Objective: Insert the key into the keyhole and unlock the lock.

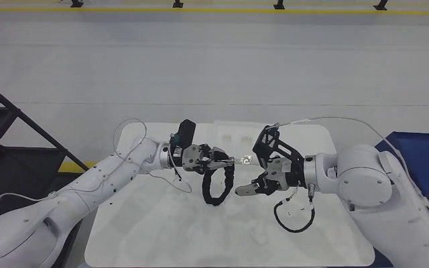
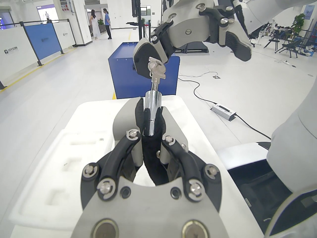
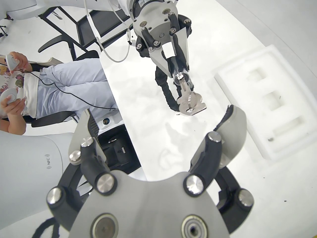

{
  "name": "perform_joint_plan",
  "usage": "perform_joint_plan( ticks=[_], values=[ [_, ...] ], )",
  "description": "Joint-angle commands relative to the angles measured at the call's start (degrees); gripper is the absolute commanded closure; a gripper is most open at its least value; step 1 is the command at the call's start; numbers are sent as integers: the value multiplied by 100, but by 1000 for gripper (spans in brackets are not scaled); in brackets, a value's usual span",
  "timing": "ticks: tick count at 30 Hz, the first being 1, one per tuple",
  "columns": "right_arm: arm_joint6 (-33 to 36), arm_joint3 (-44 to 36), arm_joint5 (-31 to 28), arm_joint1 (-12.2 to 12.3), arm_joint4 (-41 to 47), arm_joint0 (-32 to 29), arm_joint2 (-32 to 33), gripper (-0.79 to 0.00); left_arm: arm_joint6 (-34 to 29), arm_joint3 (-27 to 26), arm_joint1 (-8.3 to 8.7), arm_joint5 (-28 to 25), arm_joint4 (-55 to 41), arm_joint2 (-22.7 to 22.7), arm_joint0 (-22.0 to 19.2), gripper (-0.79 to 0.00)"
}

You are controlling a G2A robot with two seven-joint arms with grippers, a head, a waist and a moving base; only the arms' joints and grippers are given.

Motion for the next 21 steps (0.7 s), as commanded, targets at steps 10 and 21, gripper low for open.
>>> perform_joint_plan(
  ticks=[10,21],
  values=[
    [-450,-232,-847,95,-1420,-215,245,-785,-1143,-122,145,0,-1194,158,-235,0],
    [-858,-381,-1749,135,-2097,-425,95,-785,-1817,52,-146,0,-1850,198,-269,0]
  ],
)
